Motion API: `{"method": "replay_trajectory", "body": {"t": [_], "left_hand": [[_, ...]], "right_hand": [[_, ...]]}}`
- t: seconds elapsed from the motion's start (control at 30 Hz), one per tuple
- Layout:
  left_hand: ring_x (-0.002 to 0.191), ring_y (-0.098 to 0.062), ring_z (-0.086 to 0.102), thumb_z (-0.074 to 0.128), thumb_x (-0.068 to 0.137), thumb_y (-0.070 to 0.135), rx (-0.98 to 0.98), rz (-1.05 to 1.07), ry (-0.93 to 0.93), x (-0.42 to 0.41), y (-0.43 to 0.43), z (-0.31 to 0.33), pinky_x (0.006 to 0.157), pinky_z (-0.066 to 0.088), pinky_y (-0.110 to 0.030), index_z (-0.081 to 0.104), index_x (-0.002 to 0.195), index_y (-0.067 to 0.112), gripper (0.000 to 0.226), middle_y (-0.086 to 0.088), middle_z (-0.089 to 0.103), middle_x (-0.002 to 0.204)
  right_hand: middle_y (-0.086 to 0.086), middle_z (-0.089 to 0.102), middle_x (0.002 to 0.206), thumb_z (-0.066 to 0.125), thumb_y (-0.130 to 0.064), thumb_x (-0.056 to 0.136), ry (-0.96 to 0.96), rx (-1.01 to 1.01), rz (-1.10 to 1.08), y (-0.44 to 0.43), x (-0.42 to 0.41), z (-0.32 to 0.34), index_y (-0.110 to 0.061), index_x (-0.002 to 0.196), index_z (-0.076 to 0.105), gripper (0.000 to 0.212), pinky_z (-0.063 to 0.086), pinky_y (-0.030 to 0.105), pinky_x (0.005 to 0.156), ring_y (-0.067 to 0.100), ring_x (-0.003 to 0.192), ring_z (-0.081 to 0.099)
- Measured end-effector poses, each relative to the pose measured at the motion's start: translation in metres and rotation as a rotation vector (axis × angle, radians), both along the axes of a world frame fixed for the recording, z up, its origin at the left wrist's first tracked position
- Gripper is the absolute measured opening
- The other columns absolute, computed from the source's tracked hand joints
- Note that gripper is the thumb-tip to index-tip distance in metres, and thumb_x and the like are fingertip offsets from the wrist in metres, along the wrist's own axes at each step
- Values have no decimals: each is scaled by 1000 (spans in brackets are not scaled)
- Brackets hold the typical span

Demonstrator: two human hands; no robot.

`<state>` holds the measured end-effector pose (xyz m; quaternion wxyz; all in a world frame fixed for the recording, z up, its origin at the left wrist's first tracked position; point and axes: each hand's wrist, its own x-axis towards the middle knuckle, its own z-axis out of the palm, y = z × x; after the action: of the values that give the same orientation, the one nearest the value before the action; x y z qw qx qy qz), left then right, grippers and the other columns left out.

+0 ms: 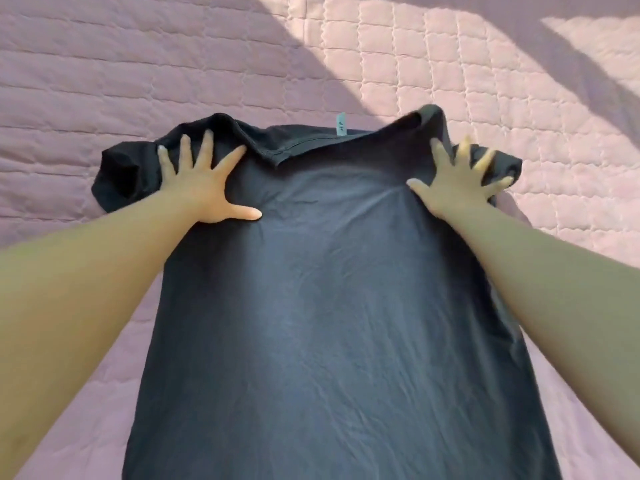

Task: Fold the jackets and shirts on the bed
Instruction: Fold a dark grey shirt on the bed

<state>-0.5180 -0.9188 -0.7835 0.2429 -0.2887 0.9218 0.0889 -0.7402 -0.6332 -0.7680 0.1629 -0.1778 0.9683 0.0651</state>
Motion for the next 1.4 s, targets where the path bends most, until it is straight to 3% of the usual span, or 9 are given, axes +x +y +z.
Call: {"method": "replay_trajectory", "body": {"t": [0.23,0.4,0.53,0.7,0.8,1.0,1.13,1.27,1.4], "left_hand": [[148,-34,-4,40,87,70,-129,88,145,22,15,-4,117,-6,-51,4,154,29,86,-13,-2,161],[147,-31,7,47,95,12,32,-33,361,20,76,0,120,6,-47,22,153,19,63,-13,15,158],[147,-27,12,52,95,19,188,-88,404,7,130,2,120,12,-46,28,151,20,60,-8,20,157],[148,-28,-4,51,97,37,233,-63,261,-27,171,-1,112,10,-65,17,151,34,64,3,1,161],[147,-35,-9,45,97,47,162,-17,133,-46,186,-3,102,13,-76,3,151,44,68,4,-11,161],[144,-48,-6,54,94,44,134,116,28,-82,206,6,104,14,-76,7,150,42,72,-5,-12,161],[145,-43,-7,72,84,34,106,40,34,-105,200,8,109,16,-70,-2,149,45,99,2,-17,160],[146,-43,-8,81,76,23,152,-47,-75,-131,194,9,106,20,-72,-7,148,49,116,8,-23,158],[145,-46,-3,82,74,24,96,-55,-127,-136,197,8,103,26,-72,-5,148,49,118,7,-22,159]], "right_hand": [[7,15,160,62,-57,83,-110,-455,-414,56,-27,7,-21,154,6,97,21,47,117,28,145,20],[6,57,131,75,-37,77,-372,-978,-959,67,-42,9,-11,140,39,77,55,34,79,19,109,61],[-4,68,103,80,-29,72,-527,-1020,-1069,69,-46,16,-19,120,61,52,51,24,60,9,86,64],[5,63,79,66,-5,76,-192,-1436,-1218,85,-74,32,-10,103,63,27,52,26,58,18,62,58],[3,58,82,65,-11,83,-134,-1416,-1088,109,-88,27,-17,84,51,16,48,32,72,18,76,55],[-2,73,100,92,-32,49,-980,-1103,-770,149,-107,32,-20,107,66,65,50,23,80,12,94,68],[-4,74,102,92,-19,48,-872,-930,-583,162,-122,30,-16,112,67,68,51,27,88,11,100,67],[1,70,93,86,-22,57,-841,-1152,-691,183,-144,37,-21,105,65,52,53,34,78,16,85,65],[-2,72,89,93,-32,42,-1224,-841,-548,212,-140,43,-23,86,74,49,49,21,57,11,72,65]]}}
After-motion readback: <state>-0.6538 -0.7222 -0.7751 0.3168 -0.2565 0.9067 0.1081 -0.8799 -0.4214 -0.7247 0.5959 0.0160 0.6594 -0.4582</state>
